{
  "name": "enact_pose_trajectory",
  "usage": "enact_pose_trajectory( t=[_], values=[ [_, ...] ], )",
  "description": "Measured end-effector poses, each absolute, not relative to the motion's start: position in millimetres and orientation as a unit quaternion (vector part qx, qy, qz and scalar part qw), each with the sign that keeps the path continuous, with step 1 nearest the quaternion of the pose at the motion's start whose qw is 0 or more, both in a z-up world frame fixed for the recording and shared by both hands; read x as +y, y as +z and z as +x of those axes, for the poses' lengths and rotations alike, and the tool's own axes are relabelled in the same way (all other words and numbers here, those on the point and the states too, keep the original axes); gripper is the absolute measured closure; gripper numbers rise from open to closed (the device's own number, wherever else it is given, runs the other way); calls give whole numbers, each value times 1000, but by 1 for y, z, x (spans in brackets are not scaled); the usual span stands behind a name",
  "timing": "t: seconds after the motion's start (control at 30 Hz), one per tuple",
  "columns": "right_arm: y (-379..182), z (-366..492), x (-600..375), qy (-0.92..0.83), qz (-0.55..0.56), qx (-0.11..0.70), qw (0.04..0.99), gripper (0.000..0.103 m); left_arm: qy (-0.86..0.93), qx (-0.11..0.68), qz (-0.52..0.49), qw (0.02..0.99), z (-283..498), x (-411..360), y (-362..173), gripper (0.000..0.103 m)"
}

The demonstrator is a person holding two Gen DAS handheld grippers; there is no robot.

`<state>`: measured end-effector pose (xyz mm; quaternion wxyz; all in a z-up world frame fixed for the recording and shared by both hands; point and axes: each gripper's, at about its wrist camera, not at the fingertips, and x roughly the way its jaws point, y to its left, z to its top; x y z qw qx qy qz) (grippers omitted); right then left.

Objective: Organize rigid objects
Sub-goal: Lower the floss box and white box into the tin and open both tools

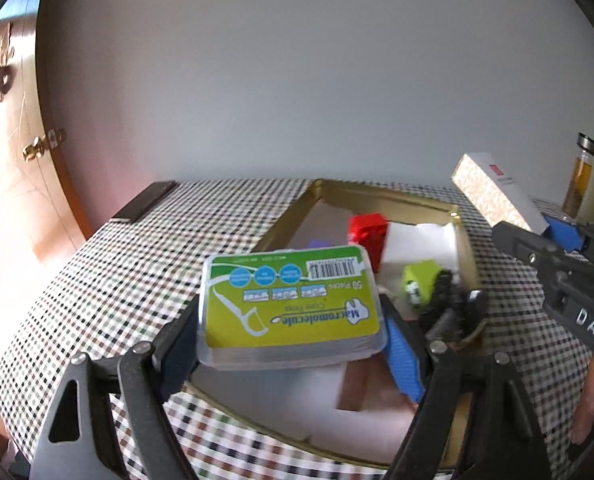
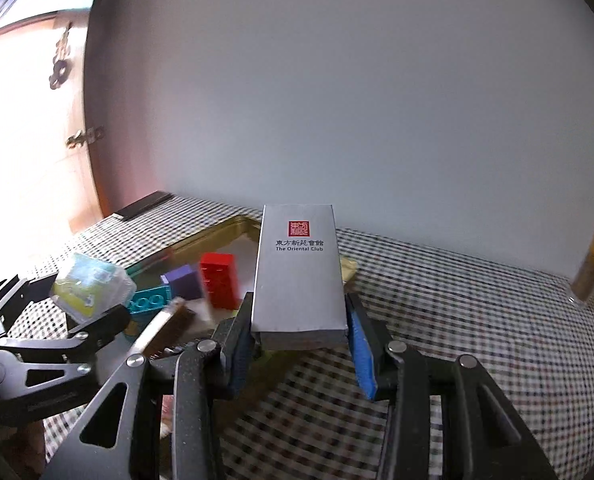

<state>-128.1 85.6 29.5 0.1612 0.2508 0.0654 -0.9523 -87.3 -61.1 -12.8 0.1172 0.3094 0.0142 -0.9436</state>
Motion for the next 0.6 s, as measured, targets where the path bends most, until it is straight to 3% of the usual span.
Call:
enact_pose_trajectory(
  t=[0.47,0.57,0.6],
  values=[
    [11,-157,40,-936,301,100,154,56,-929,27,354,106,-113,-74,-33,21],
    [9,-157,40,-935,303,96,158,33,-929,29,353,104,-106,-73,-32,16],
    [10,-155,40,-937,299,98,153,24,-930,30,352,105,-104,-73,-32,10]
  ],
)
